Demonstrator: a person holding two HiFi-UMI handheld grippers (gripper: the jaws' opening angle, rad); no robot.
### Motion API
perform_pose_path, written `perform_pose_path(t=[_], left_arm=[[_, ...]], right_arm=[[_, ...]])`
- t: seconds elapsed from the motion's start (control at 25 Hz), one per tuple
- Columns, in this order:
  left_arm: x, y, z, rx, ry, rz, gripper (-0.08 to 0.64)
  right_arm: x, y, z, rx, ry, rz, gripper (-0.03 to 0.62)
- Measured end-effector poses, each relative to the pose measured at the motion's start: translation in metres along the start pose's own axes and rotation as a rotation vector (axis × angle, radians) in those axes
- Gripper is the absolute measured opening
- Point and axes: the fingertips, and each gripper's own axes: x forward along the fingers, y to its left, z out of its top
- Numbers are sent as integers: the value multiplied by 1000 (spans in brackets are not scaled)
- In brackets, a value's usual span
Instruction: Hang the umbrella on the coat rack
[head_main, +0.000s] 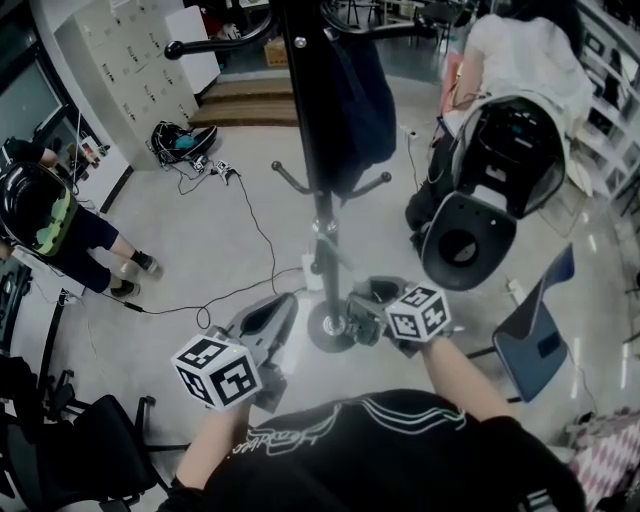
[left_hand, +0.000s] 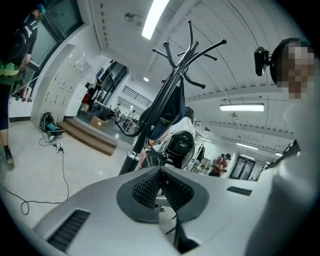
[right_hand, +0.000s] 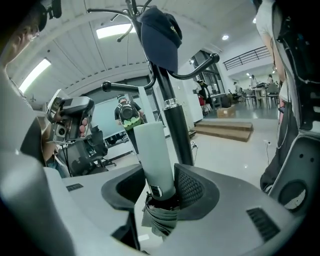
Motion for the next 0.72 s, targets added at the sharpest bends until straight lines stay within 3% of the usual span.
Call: perform_pose_path(t=[0.28, 0.32, 0.36, 0.4, 0.72], left_arm=[[5, 16, -14, -46, 24, 26, -2], [5, 17, -16, -46, 28, 29, -2], [6, 18, -17, -46, 31, 31, -2], [6, 19, -18, -46, 34, 31, -2], [20, 7, -22, -29, 60, -12, -2]], right_arm=[[10, -14, -11, 215, -25, 82, 195], [9, -19, -12, 260, -46, 81, 184], [7, -25, -11, 302, -74, 77, 120], [3, -29, -9, 331, -98, 71, 98], [-24, -24, 7, 294, -162, 37, 81]])
